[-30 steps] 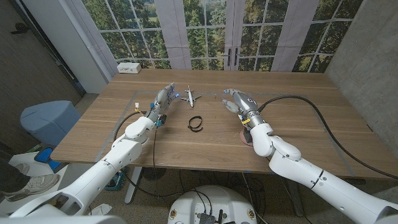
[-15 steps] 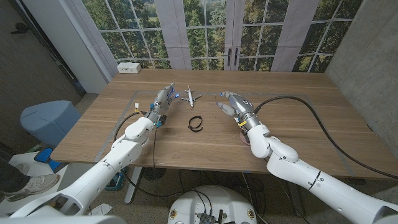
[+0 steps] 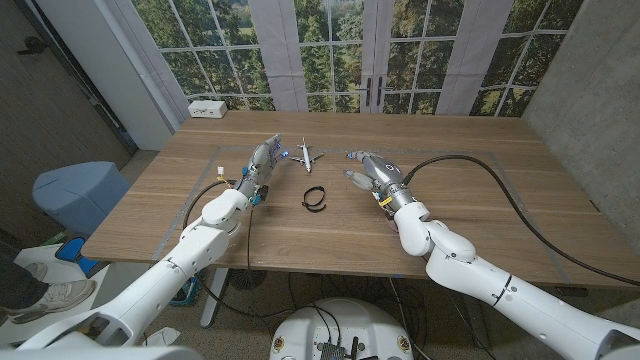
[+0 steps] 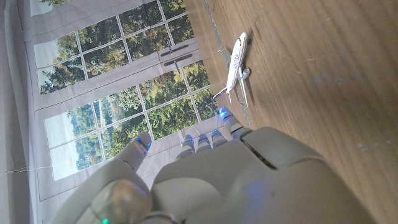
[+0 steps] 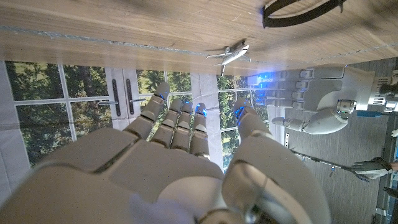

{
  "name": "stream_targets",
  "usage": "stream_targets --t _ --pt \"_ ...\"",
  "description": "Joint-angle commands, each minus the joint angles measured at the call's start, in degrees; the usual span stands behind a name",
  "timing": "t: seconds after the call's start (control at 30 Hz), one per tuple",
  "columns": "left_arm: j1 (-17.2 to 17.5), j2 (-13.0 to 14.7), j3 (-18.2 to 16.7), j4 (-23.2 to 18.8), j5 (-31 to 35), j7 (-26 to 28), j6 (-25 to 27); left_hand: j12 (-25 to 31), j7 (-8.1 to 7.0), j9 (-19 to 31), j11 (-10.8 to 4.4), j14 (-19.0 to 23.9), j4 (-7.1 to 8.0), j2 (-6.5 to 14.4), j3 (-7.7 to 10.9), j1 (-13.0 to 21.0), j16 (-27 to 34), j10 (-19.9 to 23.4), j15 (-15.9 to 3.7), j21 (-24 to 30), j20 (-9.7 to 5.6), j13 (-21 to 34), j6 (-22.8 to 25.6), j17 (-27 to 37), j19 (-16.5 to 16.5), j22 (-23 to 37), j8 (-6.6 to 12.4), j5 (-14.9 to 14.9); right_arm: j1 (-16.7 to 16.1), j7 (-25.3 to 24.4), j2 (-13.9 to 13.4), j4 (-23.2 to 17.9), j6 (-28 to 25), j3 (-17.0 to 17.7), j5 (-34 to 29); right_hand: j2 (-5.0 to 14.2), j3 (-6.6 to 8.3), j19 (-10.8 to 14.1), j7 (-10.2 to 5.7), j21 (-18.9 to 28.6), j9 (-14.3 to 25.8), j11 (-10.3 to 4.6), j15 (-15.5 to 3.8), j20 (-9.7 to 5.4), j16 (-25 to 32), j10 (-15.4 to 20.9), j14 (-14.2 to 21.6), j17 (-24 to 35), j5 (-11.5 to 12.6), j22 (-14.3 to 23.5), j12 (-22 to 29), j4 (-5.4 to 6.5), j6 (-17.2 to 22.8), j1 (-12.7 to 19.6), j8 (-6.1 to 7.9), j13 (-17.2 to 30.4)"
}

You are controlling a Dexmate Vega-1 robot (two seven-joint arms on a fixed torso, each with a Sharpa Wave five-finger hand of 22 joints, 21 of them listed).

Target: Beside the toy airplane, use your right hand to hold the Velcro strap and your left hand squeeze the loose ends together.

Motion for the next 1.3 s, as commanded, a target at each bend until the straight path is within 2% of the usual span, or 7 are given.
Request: stream_targets --t 0.03,0.1,0.13,0.3,0.57,0.87,1.3 --pt "0.7 0.2 0.0 -1.0 0.8 1.4 0.3 -0.1 0.24 0.0 -0.20 -0.6 -0.21 2.8 0.09 -0.8 -0.1 -0.7 -0.02 -0.1 -0.01 0.1 0.2 0.0 0.1 0.1 -0.14 0.2 0.5 1.0 0.8 0.8 0.0 -1.4 -1.6 0.55 -0.28 0.0 -0.37 -0.2 0.3 -0.15 -1.01 -0.06 0.3 0.3 -0.2 0.1 0.3 0.3 0.2 -0.06 0.5 0.6 0.18 0.2" --pt "0.8 0.3 0.0 -1.2 1.0 1.6 0.3 -0.1 0.25 0.0 -0.23 -0.6 -0.22 2.8 0.09 -0.8 -0.1 -0.7 -0.02 -0.1 0.04 0.1 0.2 0.0 0.1 0.1 -0.15 0.2 0.6 1.2 0.8 0.9 -0.1 -1.6 -2.0 0.29 -0.53 -0.2 -0.41 -0.4 0.4 -0.22 -1.13 -0.14 0.4 0.3 -0.2 0.2 0.2 0.3 0.2 0.04 0.7 0.7 0.23 0.3" --pt "1.0 0.5 -0.1 -1.5 1.2 2.1 0.6 -0.1 0.26 0.0 -0.22 -0.7 -0.22 2.7 0.10 -0.8 -0.1 -0.7 -0.02 -0.2 0.01 0.1 0.2 0.0 0.1 0.1 -0.15 0.2 0.7 1.5 0.9 1.1 0.2 -1.7 -1.7 -0.42 -1.25 0.0 -0.13 -0.4 0.4 0.14 -0.74 0.50 0.5 0.5 -0.1 0.3 -0.1 0.4 0.3 0.34 0.9 0.3 0.27 0.4" --pt "1.3 0.7 -0.2 -1.7 1.5 2.7 0.8 -0.1 0.24 0.0 -0.23 -0.7 -0.25 2.7 0.10 -0.9 -0.1 -0.7 -0.01 -0.3 0.02 0.1 0.2 0.0 0.1 0.1 -0.14 0.2 0.9 1.5 1.6 1.4 -0.8 -2.3 -2.8 -1.00 -1.99 0.3 0.20 -0.5 0.4 0.31 -0.37 1.10 0.7 0.9 0.1 0.4 -0.5 0.4 0.4 0.58 1.2 0.1 0.35 0.5" --pt "1.8 1.3 -0.8 -1.4 1.3 2.7 0.4 -0.1 0.13 0.0 -0.24 -0.4 -0.23 2.5 -0.03 -1.1 0.0 -0.5 -0.14 -0.4 0.04 0.1 0.8 0.1 0.3 0.1 0.06 0.2 1.1 1.4 3.8 1.8 -4.4 -3.9 -5.0 -1.12 -2.40 0.6 0.15 -0.6 0.4 0.24 -0.37 1.20 0.9 1.8 0.3 0.5 -0.6 0.4 0.9 0.52 2.4 0.4 0.72 0.7" --pt "1.6 2.2 -1.0 -0.9 1.1 0.9 0.0 0.1 0.17 0.0 -0.14 0.4 -0.23 2.3 -0.12 -1.2 0.2 0.3 -0.21 -0.5 -0.08 0.0 1.8 0.1 1.1 0.1 0.27 0.2 1.5 1.5 5.1 2.2 -6.5 -5.5 -6.6 -1.08 -2.56 1.1 -0.01 -0.8 0.4 -0.01 -1.01 1.20 1.4 3.1 1.0 0.6 -0.7 0.4 1.4 0.18 3.8 1.5 1.13 1.0" --pt "1.2 2.3 -1.2 0.3 0.6 -0.5 -0.9 0.2 0.28 0.0 -0.27 0.9 -0.24 2.2 -0.15 -1.4 0.3 0.8 -0.25 -0.6 0.13 0.0 2.2 0.1 1.5 0.1 0.23 0.2 2.7 2.2 7.8 3.5 -10.9 -8.8 -9.9 -1.53 -2.91 1.4 -0.21 -1.1 0.5 -0.31 -1.06 1.49 1.8 4.9 1.8 0.7 -0.8 0.4 2.2 -0.06 5.2 3.1 1.47 1.5"
